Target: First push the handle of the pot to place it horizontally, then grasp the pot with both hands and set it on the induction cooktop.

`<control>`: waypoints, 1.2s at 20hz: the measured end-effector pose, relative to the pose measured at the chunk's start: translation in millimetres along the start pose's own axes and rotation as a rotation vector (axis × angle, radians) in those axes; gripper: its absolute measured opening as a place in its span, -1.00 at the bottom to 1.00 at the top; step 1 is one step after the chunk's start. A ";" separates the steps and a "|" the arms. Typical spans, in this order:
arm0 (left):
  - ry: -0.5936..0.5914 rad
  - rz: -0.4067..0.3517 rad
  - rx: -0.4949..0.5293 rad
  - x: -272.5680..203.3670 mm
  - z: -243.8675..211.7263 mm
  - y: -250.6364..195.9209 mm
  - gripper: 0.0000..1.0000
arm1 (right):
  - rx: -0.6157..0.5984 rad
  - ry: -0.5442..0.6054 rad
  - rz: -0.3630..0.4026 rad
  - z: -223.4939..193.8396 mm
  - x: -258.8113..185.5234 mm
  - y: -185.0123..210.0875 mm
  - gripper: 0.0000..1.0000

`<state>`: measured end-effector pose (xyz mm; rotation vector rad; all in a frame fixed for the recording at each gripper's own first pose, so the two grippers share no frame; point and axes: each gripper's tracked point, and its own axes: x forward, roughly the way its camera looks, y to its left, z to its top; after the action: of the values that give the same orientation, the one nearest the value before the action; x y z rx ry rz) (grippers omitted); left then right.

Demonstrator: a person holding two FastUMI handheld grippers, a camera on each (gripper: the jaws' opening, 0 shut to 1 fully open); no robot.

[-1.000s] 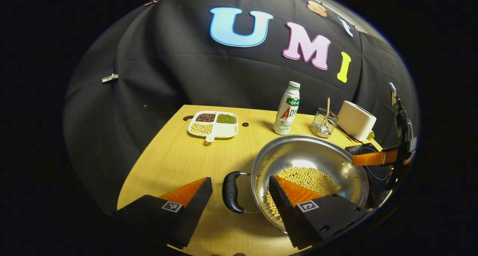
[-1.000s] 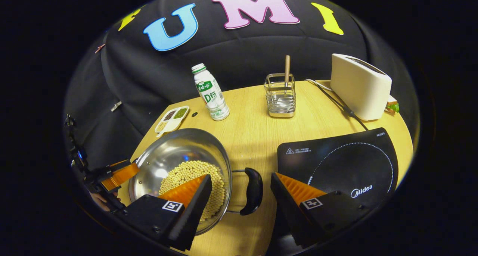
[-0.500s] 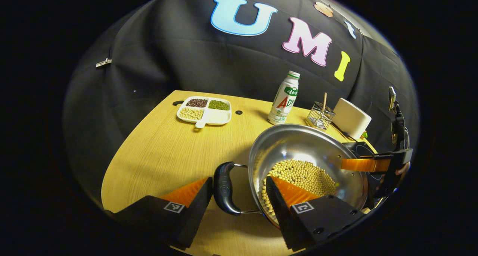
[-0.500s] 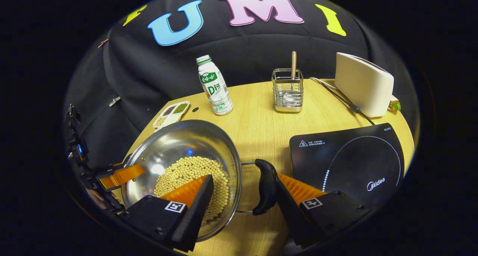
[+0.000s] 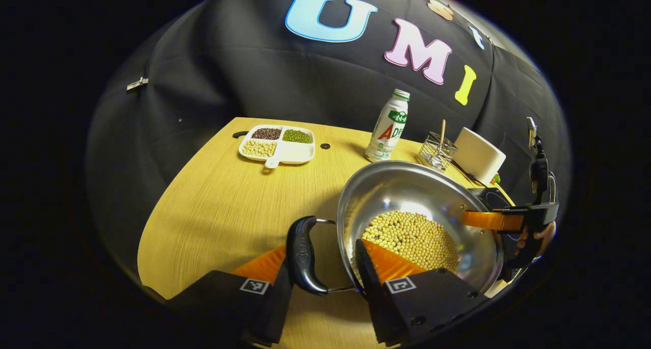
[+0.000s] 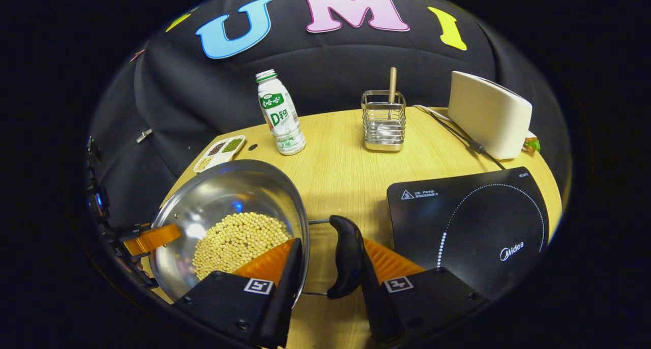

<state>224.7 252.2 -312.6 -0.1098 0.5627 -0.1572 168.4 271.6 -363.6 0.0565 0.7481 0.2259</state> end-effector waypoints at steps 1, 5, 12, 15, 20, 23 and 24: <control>-0.004 0.002 -0.004 -0.7 0.4 -0.2 0.31 | 0.007 0.001 -0.003 0.0 0.0 0.5 0.22; -0.003 0.014 -0.001 -1.0 0.4 -1.3 0.24 | -0.002 -0.005 -0.002 1.0 2.2 2.1 0.13; 0.005 0.055 0.039 -15.7 4.8 -3.9 0.19 | -0.025 -0.003 0.004 3.4 -10.4 3.8 0.05; 0.005 0.069 0.041 -29.7 10.1 -16.6 0.19 | -0.030 -0.002 0.005 10.2 -26.8 -0.8 0.12; 0.022 0.076 -0.004 -48.4 12.0 -54.5 0.19 | -0.043 -0.008 0.010 29.3 -60.5 -24.3 0.12; 0.028 0.075 -0.004 -54.0 17.5 -82.9 0.19 | -0.043 -0.009 0.001 38.8 -81.7 -47.0 0.12; 0.031 0.075 -0.001 -55.7 19.4 -92.8 0.19 | -0.040 -0.014 -0.004 42.5 -89.1 -55.3 0.12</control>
<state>177.8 172.1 -253.7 -0.0869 0.5968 -0.0858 144.1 199.0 -280.2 0.0186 0.7290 0.2360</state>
